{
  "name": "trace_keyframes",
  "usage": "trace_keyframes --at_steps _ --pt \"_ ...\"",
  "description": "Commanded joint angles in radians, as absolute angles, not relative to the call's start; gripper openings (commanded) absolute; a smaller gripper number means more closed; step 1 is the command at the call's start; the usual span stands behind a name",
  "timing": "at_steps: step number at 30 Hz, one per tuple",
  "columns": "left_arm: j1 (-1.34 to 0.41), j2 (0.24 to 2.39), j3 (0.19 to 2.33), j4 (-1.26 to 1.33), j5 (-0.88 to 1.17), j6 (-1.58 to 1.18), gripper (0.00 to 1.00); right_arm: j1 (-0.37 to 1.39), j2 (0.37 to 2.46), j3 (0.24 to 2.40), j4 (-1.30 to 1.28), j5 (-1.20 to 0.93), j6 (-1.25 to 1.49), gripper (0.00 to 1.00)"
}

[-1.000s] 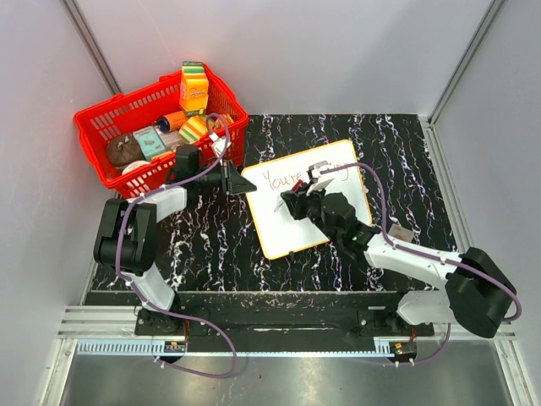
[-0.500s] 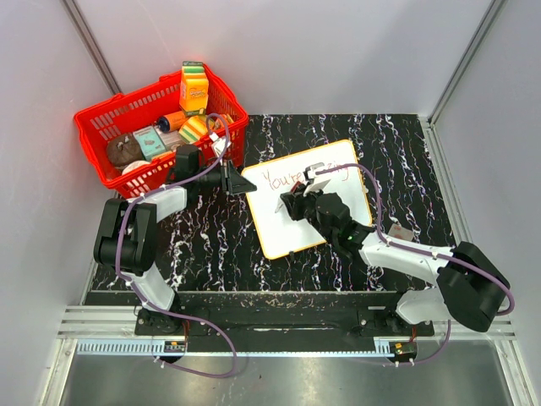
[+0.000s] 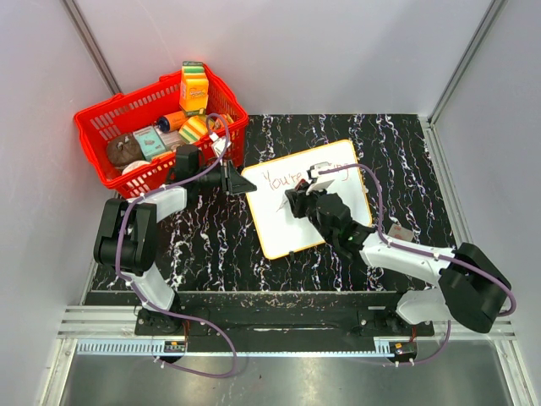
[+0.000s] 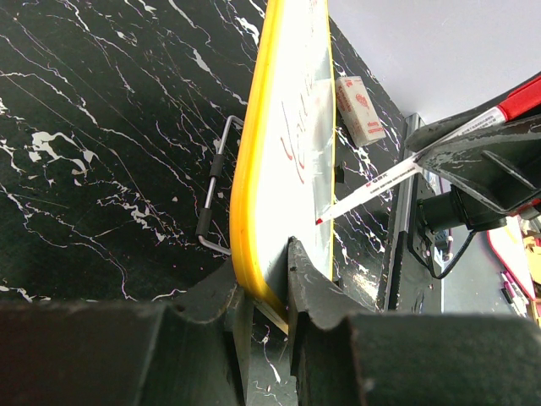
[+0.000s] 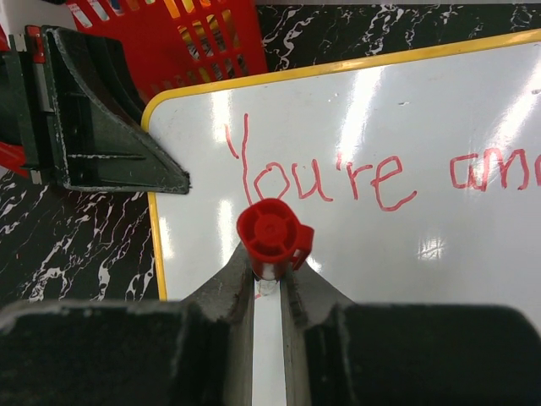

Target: Write a sentence on the whiteboard

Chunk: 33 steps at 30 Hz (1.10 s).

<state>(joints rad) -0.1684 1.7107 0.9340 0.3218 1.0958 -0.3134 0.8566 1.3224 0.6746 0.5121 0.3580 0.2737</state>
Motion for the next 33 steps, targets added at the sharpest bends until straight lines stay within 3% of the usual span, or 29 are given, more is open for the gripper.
trace_keyframes --at_steps 1,15,33 --pt "-0.225 1.753 0.902 0.256 1.028 -0.103 0.00 0.862 1.293 0.687 0.531 0.446 0.241 0.00" --pt "-0.224 1.753 0.900 0.256 1.026 -0.103 0.00 0.861 1.203 0.667 0.584 0.339 0.273 0.00" --pt "-0.224 1.753 0.902 0.256 1.029 -0.101 0.00 0.861 1.330 0.756 0.568 0.377 0.256 0.00"
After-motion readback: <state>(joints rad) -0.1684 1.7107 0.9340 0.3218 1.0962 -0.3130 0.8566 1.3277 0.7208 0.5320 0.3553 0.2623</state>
